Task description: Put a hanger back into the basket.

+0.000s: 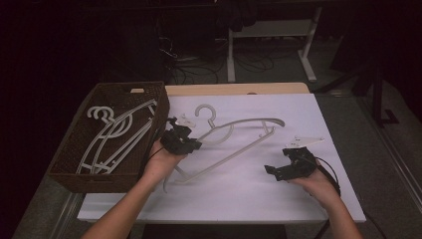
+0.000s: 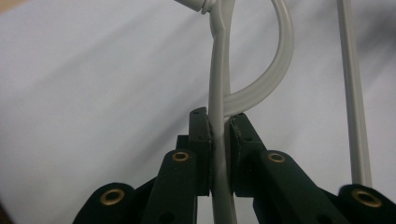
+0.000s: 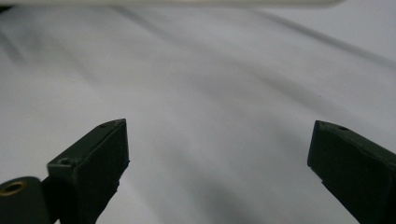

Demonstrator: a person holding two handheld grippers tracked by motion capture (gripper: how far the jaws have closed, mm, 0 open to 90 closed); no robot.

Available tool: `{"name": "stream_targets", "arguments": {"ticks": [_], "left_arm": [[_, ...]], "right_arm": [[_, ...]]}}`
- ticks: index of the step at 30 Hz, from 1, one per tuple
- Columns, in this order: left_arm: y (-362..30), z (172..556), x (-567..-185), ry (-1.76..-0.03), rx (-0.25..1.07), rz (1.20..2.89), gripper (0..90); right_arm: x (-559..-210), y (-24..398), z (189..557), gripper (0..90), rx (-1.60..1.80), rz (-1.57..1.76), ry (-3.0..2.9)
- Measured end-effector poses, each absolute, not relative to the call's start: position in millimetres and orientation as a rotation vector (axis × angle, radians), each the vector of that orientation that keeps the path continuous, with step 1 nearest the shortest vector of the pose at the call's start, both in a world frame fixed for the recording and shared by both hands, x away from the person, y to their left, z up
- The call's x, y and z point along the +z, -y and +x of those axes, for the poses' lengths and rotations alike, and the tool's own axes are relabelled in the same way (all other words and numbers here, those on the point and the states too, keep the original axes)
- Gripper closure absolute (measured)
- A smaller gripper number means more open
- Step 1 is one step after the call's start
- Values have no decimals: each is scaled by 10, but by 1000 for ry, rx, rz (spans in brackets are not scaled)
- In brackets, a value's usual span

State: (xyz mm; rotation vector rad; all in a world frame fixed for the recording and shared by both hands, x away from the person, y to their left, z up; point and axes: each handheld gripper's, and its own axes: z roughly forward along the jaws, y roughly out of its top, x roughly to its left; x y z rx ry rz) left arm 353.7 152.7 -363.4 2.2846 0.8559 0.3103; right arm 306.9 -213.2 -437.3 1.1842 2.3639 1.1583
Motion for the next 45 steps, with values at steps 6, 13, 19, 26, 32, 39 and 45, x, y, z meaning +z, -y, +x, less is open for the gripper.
{"name": "stream_targets", "arguments": {"ticks": [6, 13, 19, 26, 32, 39, 45], "left_arm": [[-1696, 3609, -3323, -853, 309, 2259, 819], [-2013, 3708, -2955, -859, 344, 2219, 820], [-2438, 3788, -2774, -920, 421, 2177, 820], [-3016, 3818, -2687, -1021, 511, 2131, 820], [-3480, 3800, -2696, -1095, 561, 2097, 820], [-3929, 3819, -2792, -1171, 599, 2073, 821], [-4230, 3828, -2869, -1239, 625, 2073, 821]], "right_arm": [[-4383, 2126, 3081, 44, 1161, 1170, -2364], [-4387, 2120, 3081, 42, 1158, 1174, -2361], [-4395, 2120, 3081, 42, 1149, 1167, -2369], [-4402, 2133, 3091, 42, 1150, 1169, -2358], [-4410, 2128, 3098, 42, 1139, 1175, -2356], [-4415, 2127, 3100, 42, 1131, 1182, -2352], [-4420, 2136, 3102, 42, 1126, 1192, -2347]]}}
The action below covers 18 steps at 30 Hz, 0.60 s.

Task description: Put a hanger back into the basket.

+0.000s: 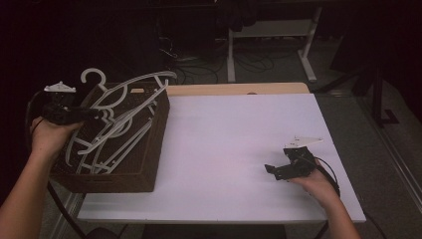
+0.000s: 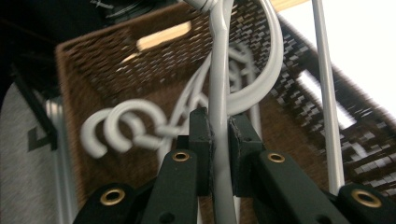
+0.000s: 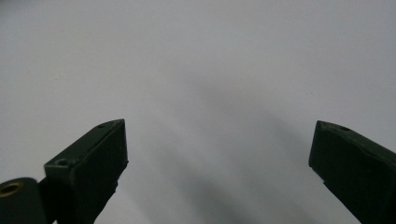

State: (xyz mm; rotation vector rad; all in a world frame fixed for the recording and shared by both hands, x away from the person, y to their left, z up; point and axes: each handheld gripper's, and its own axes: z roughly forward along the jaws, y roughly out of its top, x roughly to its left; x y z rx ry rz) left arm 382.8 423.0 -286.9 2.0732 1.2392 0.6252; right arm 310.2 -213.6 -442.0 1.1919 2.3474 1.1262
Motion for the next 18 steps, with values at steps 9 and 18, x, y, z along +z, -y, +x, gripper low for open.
{"name": "stream_targets", "arguments": {"ticks": [9, 18], "left_arm": [[-4513, 3768, -2981, -1322, 648, 2081, 821], [-4526, 3843, -3150, -1358, 635, 2142, 820]], "right_arm": [[-4424, 2137, 3101, 42, 1118, 1204, -2344], [-4430, 2132, 3106, 42, 1116, 1204, -2346]]}}
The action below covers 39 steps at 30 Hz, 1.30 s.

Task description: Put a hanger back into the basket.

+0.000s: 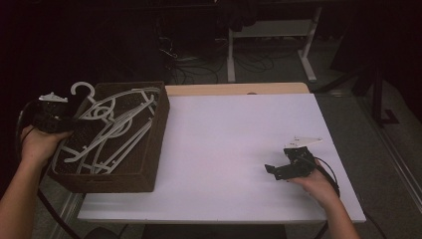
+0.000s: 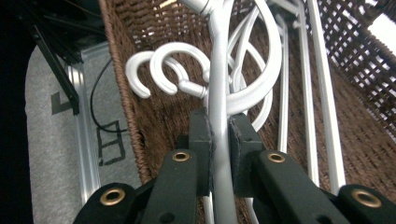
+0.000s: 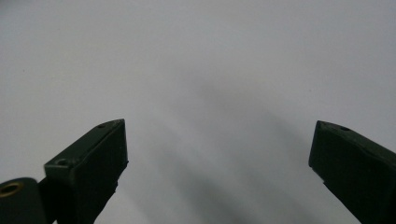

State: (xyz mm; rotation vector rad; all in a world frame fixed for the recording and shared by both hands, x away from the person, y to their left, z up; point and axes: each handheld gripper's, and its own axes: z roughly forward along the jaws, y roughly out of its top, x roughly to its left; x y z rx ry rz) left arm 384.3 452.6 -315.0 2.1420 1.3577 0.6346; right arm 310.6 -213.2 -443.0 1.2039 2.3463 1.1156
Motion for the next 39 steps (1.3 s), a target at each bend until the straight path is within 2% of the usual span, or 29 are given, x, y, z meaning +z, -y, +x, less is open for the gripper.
{"name": "stream_targets", "arguments": {"ticks": [8, 13, 14, 15, 16, 21, 28, 39], "left_arm": [[-4434, 4007, -3325, -1364, 651, 2184, 820], [-4524, 4002, -3445, -1390, 510, 2170, 808], [-4526, 3998, -3463, -1403, 501, 2172, 741], [-4534, 3994, -3473, -1414, 494, 2166, 638], [-4546, 3985, -3469, -1412, 491, 2152, 585], [-4552, 3941, -3406, -1377, 474, 2079, 463], [-4353, 3838, -3305, -1239, 399, 1986, 366], [-3779, 3594, -3226, -981, 319, 1936, 231]], "right_arm": [[-4428, 2136, 3103, 42, 1114, 1208, -2344], [-4429, 2139, 3106, 42, 1114, 1208, -2343], [-4428, 2138, 3106, 42, 1115, 1208, -2343], [-4427, 2137, 3105, 42, 1114, 1209, -2343], [-4426, 2136, 3104, 42, 1115, 1207, -2343], [-4420, 2137, 3101, 42, 1120, 1203, -2343], [-4398, 2137, 3098, 43, 1125, 1195, -2342], [-4223, 2119, 3088, 27, 1184, 1157, -2356]]}}
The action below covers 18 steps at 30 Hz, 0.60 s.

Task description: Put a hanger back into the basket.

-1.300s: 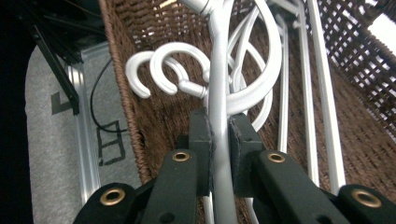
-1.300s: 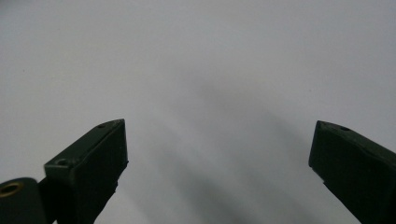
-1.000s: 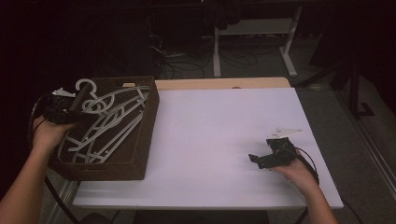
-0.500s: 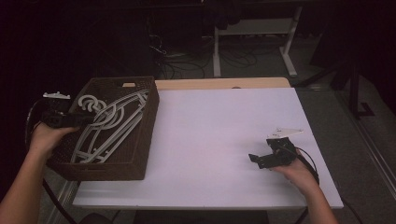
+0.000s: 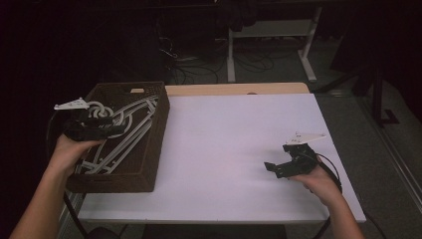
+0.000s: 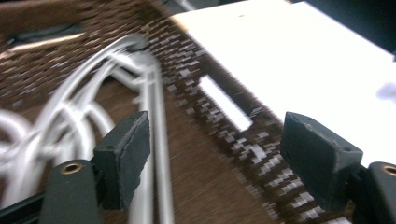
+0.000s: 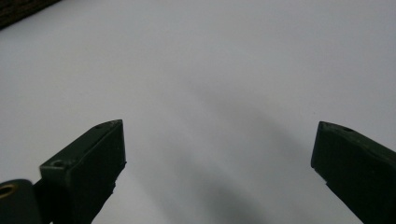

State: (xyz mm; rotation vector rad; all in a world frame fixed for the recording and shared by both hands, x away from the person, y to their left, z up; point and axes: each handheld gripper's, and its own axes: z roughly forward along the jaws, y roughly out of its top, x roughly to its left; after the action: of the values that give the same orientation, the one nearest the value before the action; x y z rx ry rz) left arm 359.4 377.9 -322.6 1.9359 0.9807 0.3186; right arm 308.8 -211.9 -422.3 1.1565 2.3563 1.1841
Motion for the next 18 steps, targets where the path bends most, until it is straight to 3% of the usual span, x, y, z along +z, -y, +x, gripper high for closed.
{"name": "stream_targets", "arguments": {"ticks": [18], "left_arm": [[-2925, 3306, -3357, -724, 196, 1989, 59]], "right_arm": [[-3694, 2091, 3006, 0, 1282, 1027, -2345]]}}
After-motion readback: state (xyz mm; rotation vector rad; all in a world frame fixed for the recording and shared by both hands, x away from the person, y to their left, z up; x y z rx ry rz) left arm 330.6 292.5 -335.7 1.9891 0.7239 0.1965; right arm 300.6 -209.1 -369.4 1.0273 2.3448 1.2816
